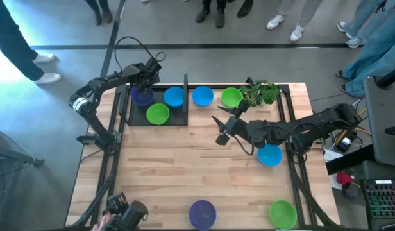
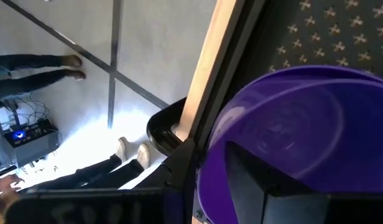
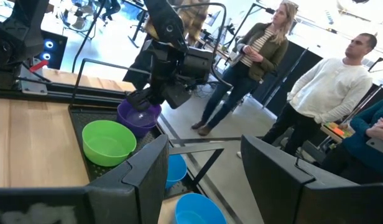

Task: Pick & Place Mini bowls
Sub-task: Stack the top purple bowl on the purple bowl on the shelf, then stack the purple bowl on the purple bowl on the shelf

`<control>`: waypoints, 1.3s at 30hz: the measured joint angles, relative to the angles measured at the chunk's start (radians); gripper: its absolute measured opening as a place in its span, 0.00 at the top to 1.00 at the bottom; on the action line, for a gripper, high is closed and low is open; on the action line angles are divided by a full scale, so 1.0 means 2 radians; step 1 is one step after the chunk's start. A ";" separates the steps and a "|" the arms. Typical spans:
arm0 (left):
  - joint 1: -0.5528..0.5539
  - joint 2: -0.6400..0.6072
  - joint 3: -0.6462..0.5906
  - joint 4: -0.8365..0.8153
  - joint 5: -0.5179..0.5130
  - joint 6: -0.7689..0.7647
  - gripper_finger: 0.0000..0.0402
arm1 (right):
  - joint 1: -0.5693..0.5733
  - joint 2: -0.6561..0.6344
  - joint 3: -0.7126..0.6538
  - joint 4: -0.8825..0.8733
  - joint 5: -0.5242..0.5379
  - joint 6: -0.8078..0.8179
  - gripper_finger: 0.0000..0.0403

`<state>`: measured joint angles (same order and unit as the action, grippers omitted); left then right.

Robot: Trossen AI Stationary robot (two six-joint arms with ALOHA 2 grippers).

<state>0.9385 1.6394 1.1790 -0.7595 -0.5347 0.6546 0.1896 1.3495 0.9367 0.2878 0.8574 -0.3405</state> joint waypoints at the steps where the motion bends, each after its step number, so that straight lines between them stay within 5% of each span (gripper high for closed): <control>1: 0.000 0.000 0.000 0.000 -0.003 0.002 0.79 | 0.000 0.000 0.000 0.000 0.000 0.000 0.51; 11: -0.001 -0.019 0.025 -0.040 -0.025 0.012 0.79 | 0.000 0.000 0.000 0.000 0.000 0.000 0.51; 29: 0.000 -0.017 -0.057 0.070 -0.048 0.014 0.79 | 0.000 0.000 0.000 0.000 0.000 0.000 0.51; 39: -0.015 -0.037 -0.018 0.060 -0.074 0.006 0.79 | 0.000 0.000 0.000 0.000 0.001 0.009 0.51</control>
<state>0.9082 1.5648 1.1422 -0.6388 -0.6827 0.6666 0.1888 1.3495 0.9367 0.2878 0.8593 -0.3218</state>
